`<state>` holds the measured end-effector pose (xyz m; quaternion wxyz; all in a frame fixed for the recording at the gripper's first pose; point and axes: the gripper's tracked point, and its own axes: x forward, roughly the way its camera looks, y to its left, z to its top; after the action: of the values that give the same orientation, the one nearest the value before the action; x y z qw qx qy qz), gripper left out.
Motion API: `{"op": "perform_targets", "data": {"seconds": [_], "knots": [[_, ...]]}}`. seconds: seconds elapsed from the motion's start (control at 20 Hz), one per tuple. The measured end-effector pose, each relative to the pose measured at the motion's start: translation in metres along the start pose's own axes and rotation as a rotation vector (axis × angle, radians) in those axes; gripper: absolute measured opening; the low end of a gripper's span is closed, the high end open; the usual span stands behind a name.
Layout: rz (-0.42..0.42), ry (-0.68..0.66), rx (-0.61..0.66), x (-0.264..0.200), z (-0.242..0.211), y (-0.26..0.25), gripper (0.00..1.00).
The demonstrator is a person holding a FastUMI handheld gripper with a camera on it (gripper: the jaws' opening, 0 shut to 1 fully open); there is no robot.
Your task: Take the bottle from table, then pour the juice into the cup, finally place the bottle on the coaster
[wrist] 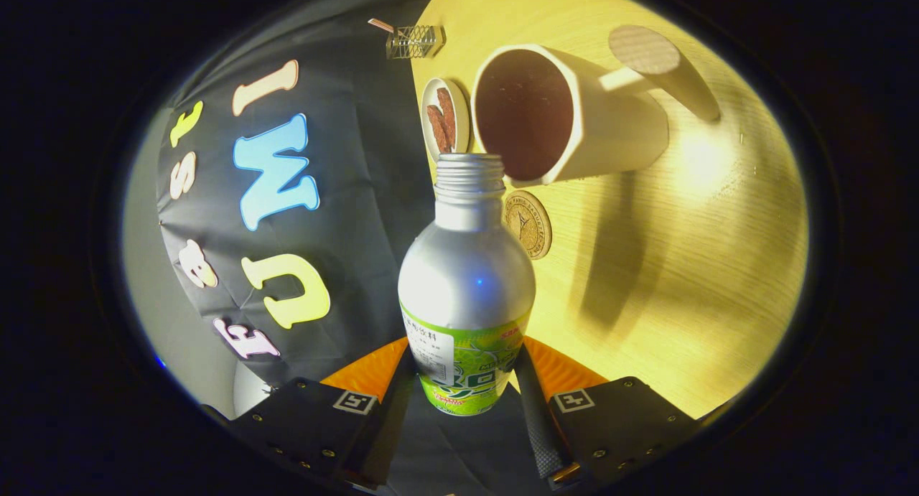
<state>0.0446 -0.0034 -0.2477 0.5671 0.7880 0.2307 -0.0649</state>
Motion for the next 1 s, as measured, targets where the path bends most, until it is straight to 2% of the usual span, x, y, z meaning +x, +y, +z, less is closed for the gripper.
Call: {"op": "perform_targets", "data": {"seconds": [1.0], "knots": [[0.032,0.047,0.157,-0.005,-0.003,0.018,0.74]]}}
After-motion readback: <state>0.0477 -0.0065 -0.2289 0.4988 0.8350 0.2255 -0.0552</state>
